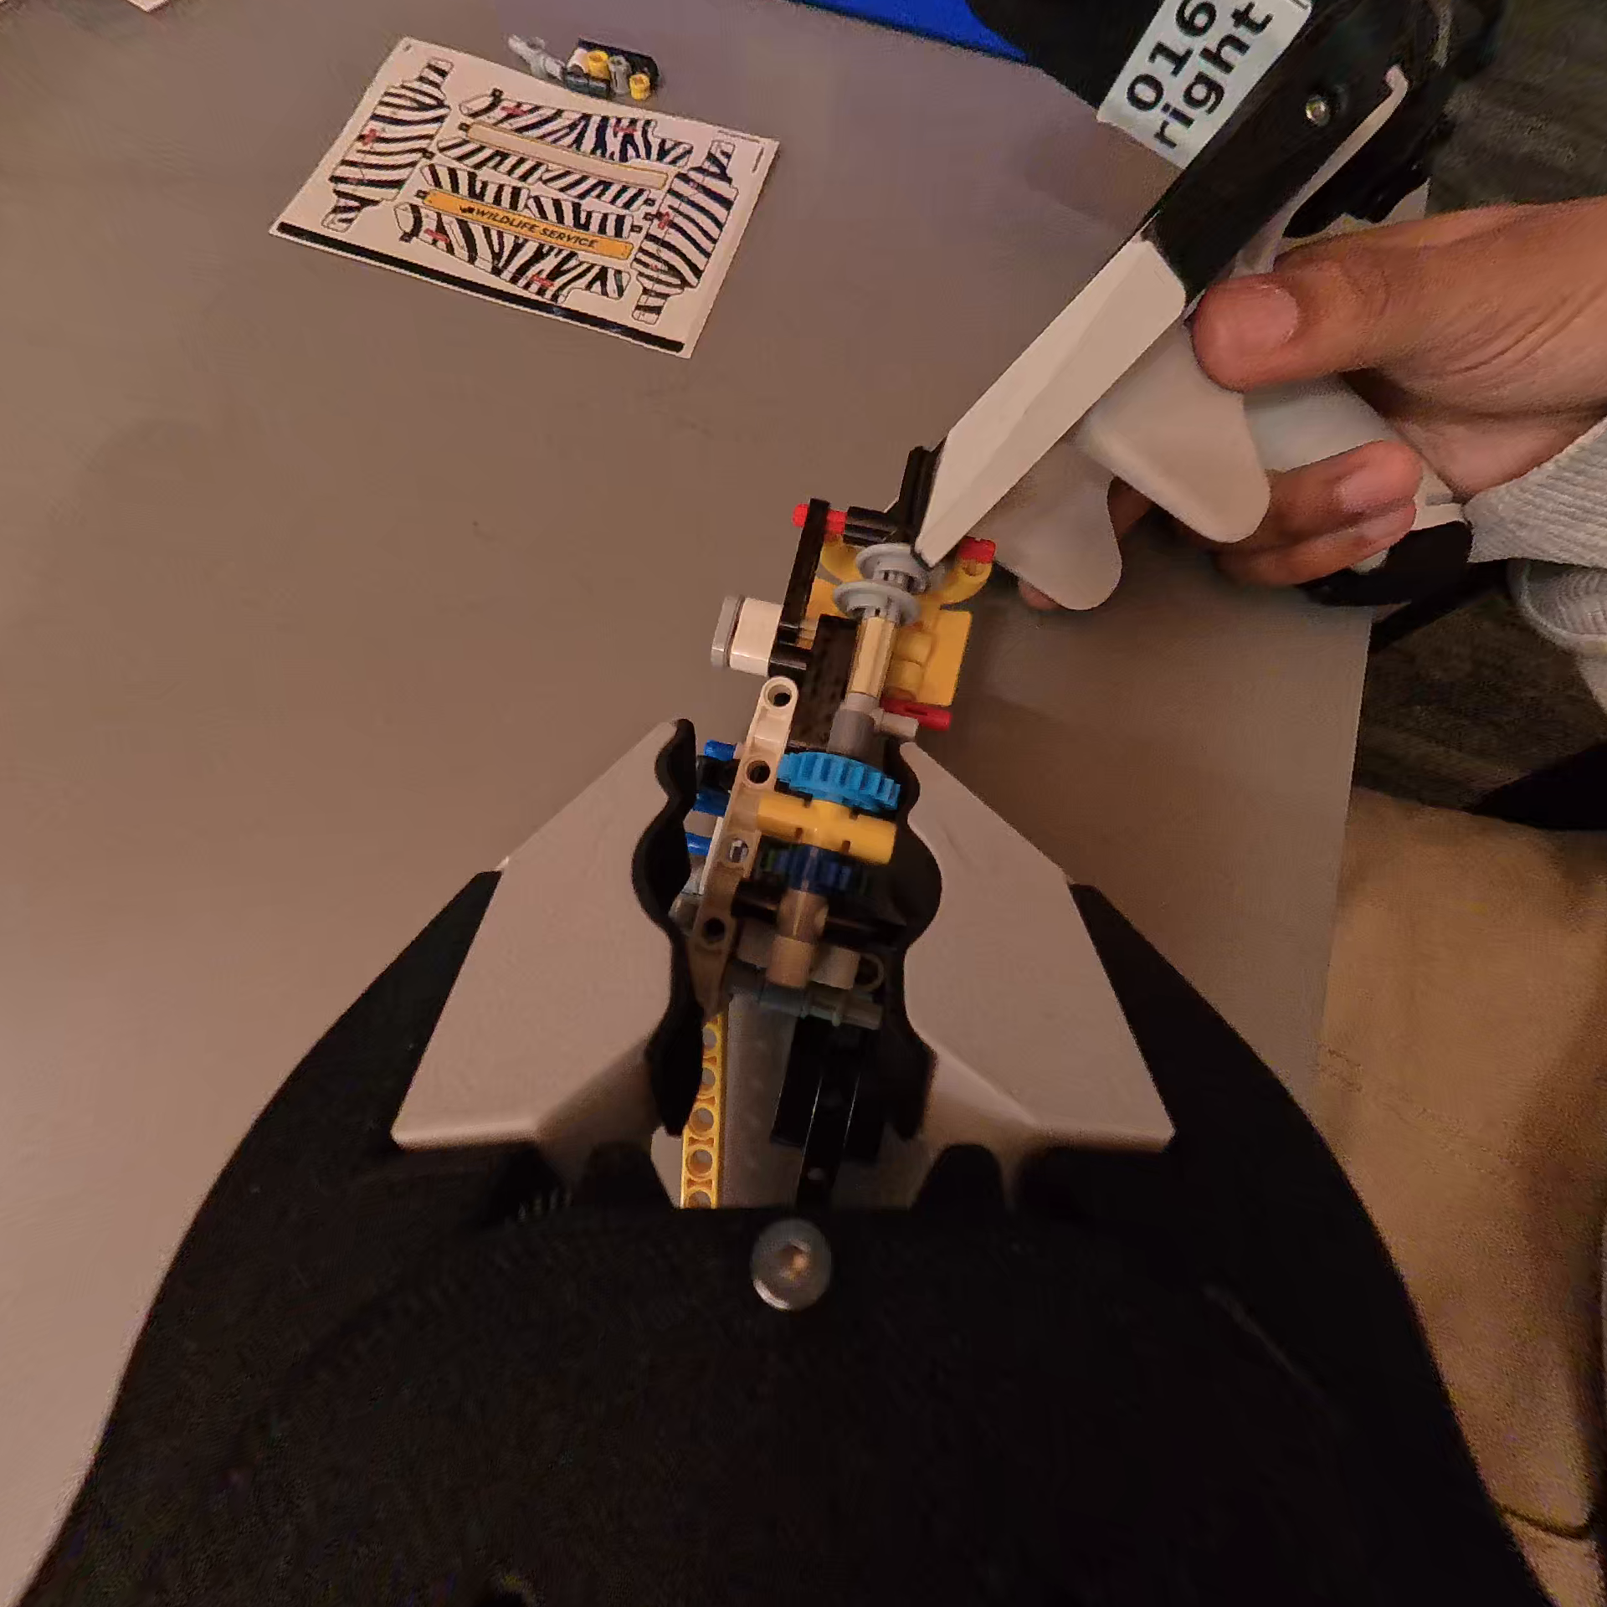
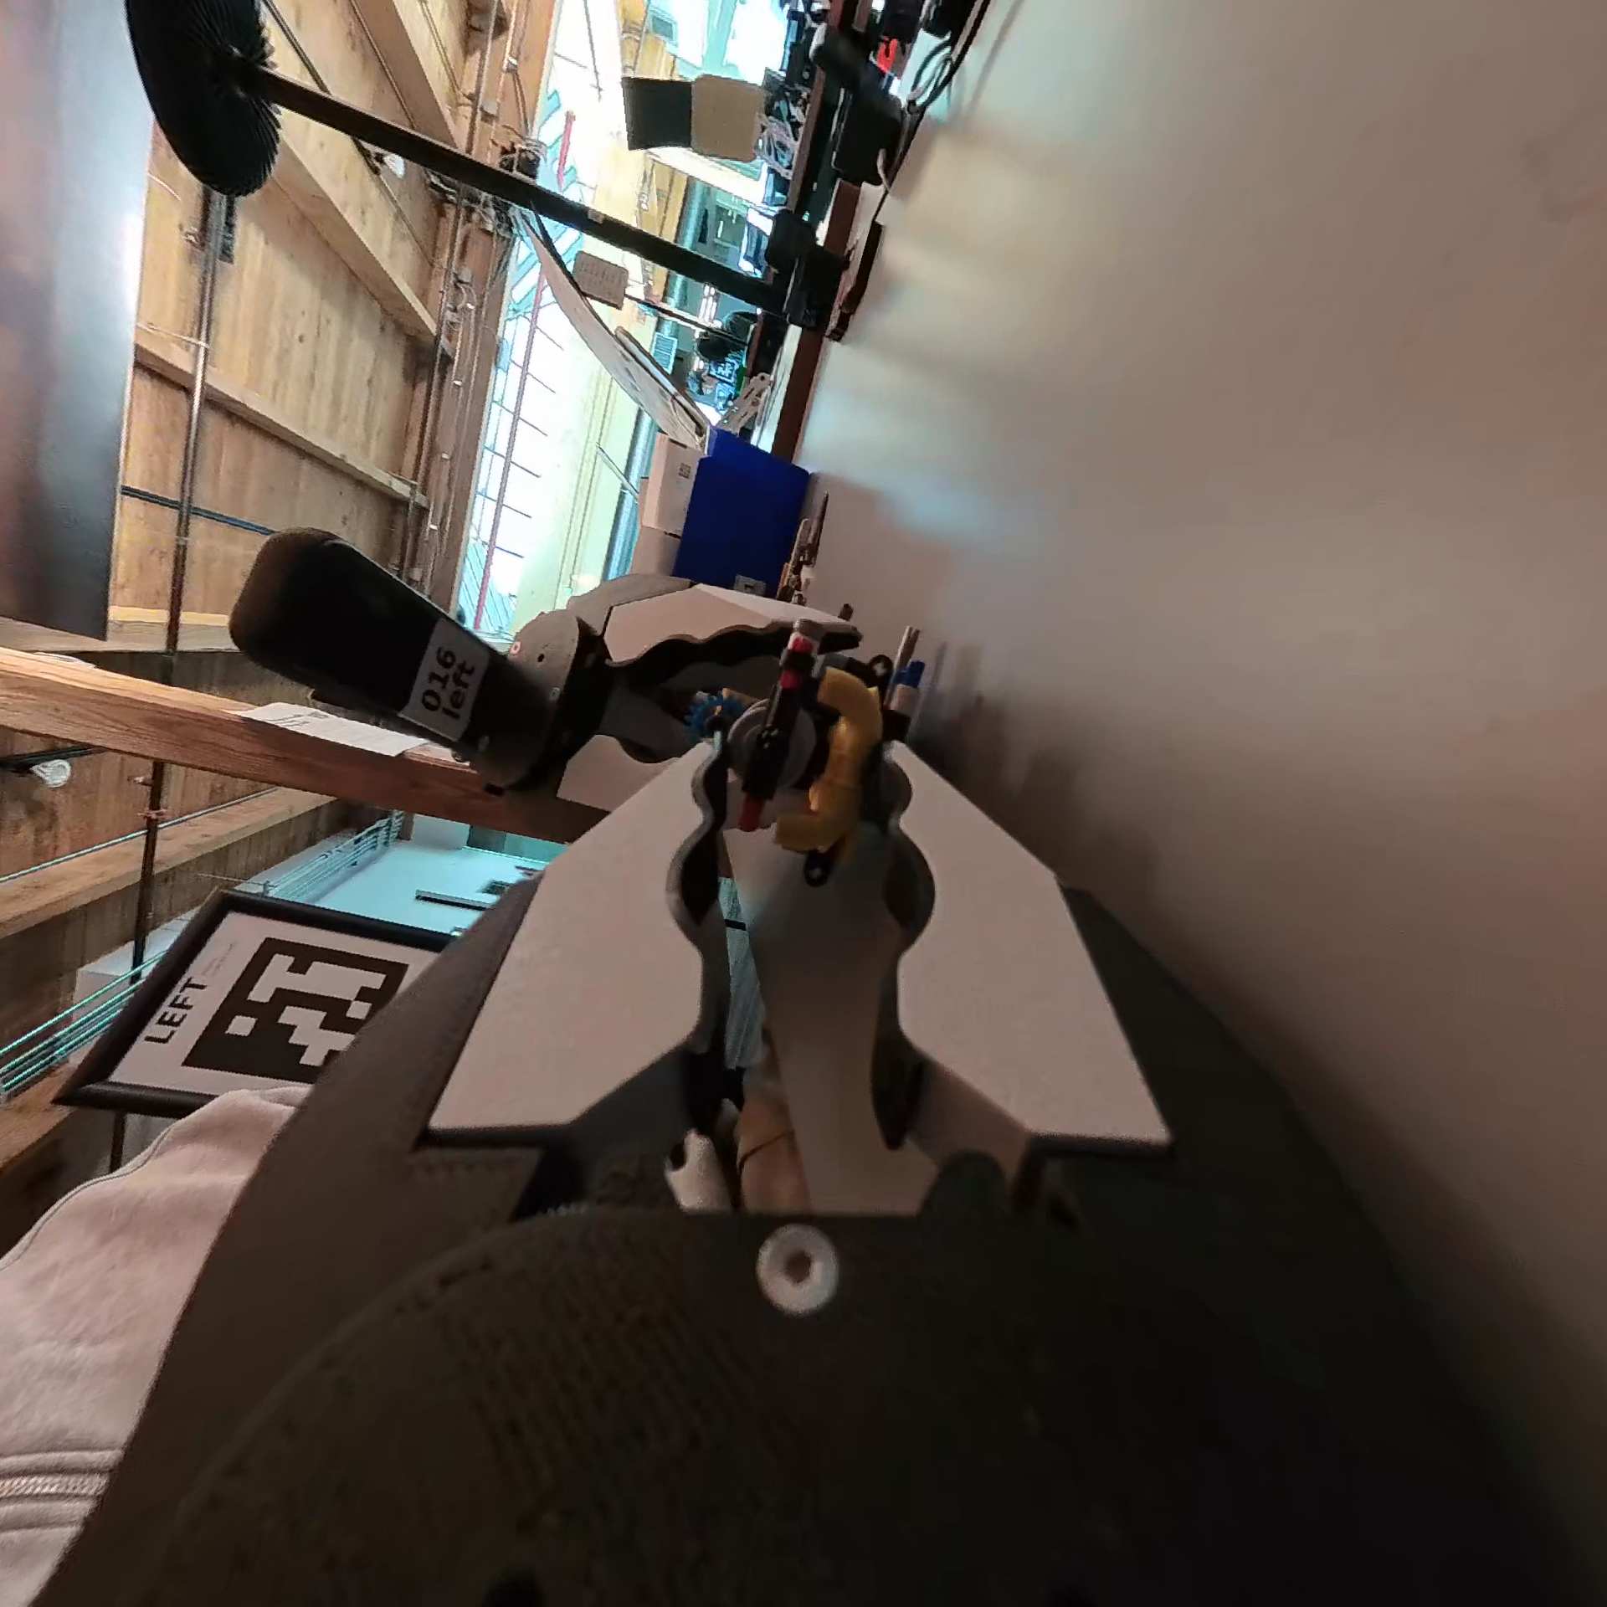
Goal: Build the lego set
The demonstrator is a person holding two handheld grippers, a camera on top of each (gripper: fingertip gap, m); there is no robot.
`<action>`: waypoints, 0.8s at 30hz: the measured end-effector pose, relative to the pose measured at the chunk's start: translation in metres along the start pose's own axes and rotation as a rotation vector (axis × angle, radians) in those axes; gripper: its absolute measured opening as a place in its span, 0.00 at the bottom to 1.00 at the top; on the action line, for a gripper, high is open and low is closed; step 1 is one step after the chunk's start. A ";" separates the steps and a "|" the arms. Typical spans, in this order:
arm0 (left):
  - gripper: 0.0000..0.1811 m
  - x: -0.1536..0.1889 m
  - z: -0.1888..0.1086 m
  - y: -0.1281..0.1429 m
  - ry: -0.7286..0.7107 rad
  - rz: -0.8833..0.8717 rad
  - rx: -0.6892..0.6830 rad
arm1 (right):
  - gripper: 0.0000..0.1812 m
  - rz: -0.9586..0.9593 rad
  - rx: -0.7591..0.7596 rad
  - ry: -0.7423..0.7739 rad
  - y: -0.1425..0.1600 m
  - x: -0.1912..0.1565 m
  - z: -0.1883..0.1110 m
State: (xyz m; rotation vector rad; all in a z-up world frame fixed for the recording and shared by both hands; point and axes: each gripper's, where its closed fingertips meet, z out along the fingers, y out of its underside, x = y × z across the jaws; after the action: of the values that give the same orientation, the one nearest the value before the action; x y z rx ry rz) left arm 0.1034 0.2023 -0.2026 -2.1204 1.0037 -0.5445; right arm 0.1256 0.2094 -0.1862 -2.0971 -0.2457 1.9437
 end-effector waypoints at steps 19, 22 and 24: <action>0.21 -0.003 0.004 0.004 -0.007 -0.012 -0.022 | 0.28 -0.021 0.042 0.039 -0.009 0.004 -0.008; 0.21 -0.002 0.008 0.007 -0.015 0.000 -0.036 | 0.28 -0.044 0.065 0.067 -0.014 0.007 -0.014; 0.21 -0.002 0.008 0.007 -0.023 0.011 -0.049 | 0.28 -0.066 0.089 0.083 -0.019 0.008 -0.019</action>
State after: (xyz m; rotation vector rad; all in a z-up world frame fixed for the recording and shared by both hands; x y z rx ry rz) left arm 0.1040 0.2041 -0.2139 -2.1580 1.0251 -0.4938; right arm 0.1466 0.2284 -0.1868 -2.0801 -0.2052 1.7925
